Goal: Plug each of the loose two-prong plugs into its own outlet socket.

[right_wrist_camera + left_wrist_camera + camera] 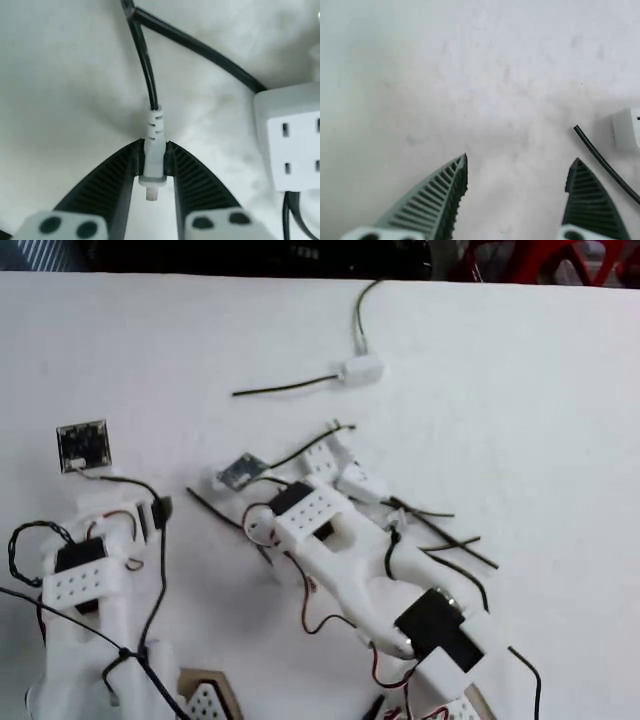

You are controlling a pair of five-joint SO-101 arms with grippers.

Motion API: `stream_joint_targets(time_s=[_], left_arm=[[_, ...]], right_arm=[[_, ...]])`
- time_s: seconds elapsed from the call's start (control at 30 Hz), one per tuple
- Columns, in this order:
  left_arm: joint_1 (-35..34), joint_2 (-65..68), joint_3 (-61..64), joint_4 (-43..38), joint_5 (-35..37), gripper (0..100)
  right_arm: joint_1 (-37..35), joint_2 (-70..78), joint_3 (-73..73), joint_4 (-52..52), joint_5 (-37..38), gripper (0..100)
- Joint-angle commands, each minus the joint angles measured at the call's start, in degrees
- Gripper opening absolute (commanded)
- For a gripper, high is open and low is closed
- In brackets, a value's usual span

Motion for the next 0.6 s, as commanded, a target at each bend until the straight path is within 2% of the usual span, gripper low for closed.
stream_joint_targets(time_s=[0.0, 0.27, 0.4, 0.57], left_arm=[[0.22, -1.54, -0.44, -0.97, -0.79, 31], [-0.75, -1.54, -0.53, -0.97, -0.79, 31], [-1.27, -1.54, -0.53, -1.93, -0.7, 32], [-1.19, -1.54, -0.53, -2.2, -0.53, 31]], right_arm=[[-0.92, -8.04, -2.29, 3.56, -0.09, 1.7], [1.71, -31.16, -2.2, 8.66, -0.18, 1.7], [3.21, -39.43, -2.2, 9.01, -6.33, 1.7], [0.48, -45.76, -0.26, 8.04, -12.04, 1.7]])
